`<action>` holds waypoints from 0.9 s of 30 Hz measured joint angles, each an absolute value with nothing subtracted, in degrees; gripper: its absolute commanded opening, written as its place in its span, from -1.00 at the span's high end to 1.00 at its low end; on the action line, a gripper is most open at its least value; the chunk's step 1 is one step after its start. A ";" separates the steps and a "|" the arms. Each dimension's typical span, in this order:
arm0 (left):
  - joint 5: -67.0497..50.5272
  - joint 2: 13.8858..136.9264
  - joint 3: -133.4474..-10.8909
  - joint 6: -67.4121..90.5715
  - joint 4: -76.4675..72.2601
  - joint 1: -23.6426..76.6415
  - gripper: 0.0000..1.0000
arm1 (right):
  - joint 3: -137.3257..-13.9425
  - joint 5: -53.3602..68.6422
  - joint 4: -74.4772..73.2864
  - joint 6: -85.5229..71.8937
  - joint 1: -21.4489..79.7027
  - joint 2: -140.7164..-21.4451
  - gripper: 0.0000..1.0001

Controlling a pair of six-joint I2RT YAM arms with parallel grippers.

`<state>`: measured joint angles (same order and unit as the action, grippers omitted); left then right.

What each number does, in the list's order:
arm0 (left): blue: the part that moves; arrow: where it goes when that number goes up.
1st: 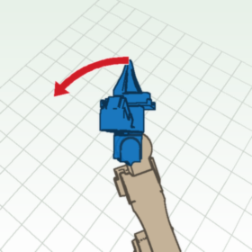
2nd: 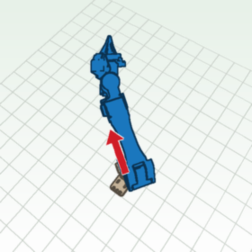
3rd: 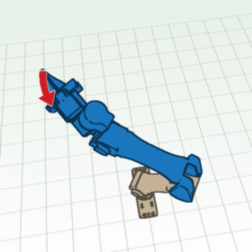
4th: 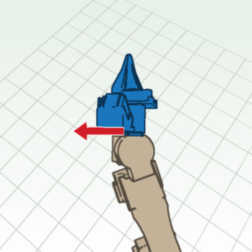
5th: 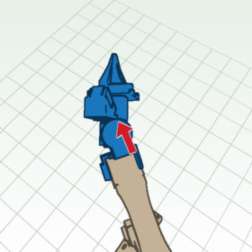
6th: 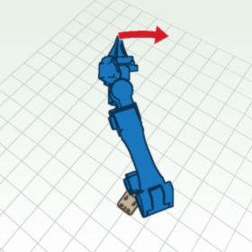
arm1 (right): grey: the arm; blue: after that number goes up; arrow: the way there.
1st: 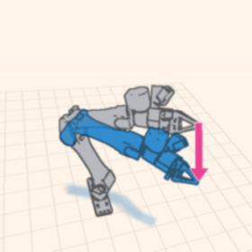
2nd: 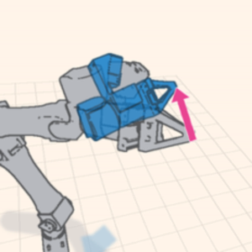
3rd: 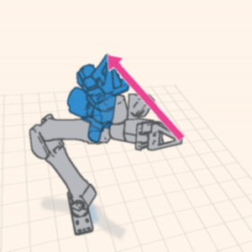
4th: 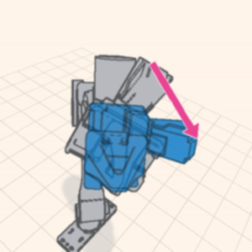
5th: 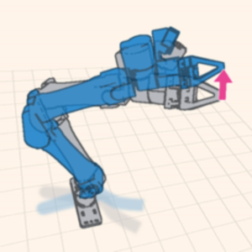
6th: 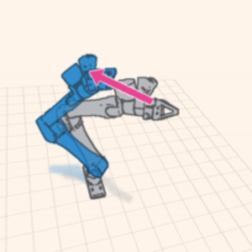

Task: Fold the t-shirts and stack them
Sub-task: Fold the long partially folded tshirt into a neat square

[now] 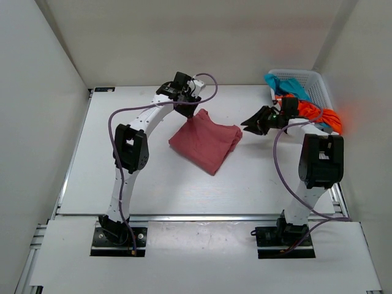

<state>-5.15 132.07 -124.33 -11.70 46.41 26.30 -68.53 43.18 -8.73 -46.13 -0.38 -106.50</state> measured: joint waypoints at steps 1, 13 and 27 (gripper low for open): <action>-4.62 132.73 -124.70 -11.64 46.02 26.24 -0.18 | -69.63 41.98 -8.38 -45.93 -0.67 -106.28 0.21; -5.52 127.33 -115.50 -10.70 44.95 23.20 -0.96 | -63.53 38.28 -4.10 -46.70 9.13 -100.33 0.22; -6.15 123.63 -94.96 -11.38 43.79 23.22 -0.24 | -63.20 22.94 -19.77 -44.05 17.21 -102.72 -0.24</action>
